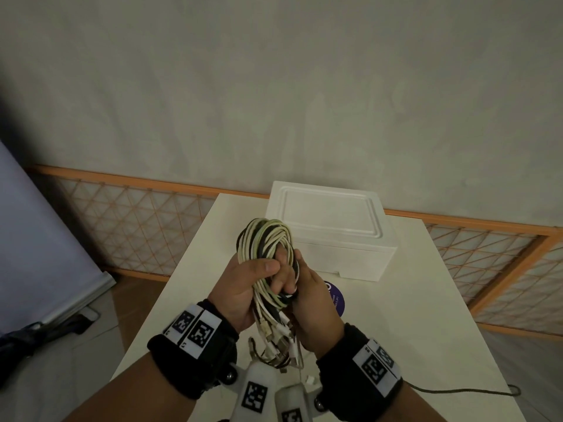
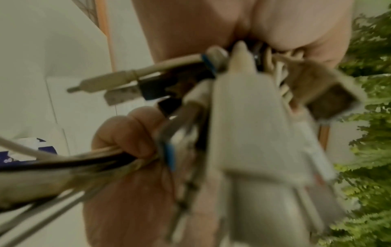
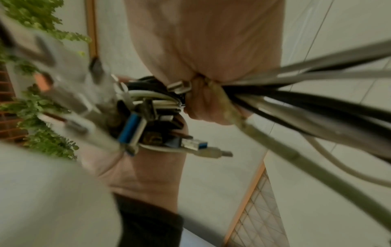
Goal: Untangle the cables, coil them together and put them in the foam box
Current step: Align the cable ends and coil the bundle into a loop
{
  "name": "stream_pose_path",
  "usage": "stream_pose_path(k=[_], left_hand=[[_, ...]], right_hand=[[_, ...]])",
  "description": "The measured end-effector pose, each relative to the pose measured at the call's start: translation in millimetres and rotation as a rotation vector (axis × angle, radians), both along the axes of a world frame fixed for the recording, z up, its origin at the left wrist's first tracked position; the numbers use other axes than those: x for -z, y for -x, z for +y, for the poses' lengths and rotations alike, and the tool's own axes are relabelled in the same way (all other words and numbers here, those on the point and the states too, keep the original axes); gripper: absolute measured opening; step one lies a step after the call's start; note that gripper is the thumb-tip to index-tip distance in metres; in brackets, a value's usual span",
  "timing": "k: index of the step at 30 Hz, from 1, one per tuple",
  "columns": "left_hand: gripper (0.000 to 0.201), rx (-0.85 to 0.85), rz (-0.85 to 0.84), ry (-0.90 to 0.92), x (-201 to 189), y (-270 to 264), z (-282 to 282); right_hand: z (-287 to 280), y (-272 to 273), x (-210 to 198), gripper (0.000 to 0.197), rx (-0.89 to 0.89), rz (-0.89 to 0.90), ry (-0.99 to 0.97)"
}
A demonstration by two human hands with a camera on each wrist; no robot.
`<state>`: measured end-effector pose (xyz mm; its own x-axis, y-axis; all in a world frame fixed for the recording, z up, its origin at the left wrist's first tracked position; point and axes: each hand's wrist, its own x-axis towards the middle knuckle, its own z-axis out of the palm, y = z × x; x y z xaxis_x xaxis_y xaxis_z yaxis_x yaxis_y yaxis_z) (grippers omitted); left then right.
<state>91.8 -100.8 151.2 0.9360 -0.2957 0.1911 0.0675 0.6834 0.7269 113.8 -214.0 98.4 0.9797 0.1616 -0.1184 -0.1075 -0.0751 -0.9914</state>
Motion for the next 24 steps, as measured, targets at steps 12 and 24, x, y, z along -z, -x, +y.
stream_pose_path(k=[12, 24], left_hand=[[0.065, -0.152, 0.108, 0.135, 6.2, -4.7, 10.6], [0.085, -0.262, -0.066, -0.273, 7.1, 2.3, 4.7]], right_hand=[[-13.7, 17.6, -22.5, 0.051, -0.345, 0.151, -0.634], [-8.7, 27.5, -26.8, 0.047, -0.404, -0.129, 0.025]])
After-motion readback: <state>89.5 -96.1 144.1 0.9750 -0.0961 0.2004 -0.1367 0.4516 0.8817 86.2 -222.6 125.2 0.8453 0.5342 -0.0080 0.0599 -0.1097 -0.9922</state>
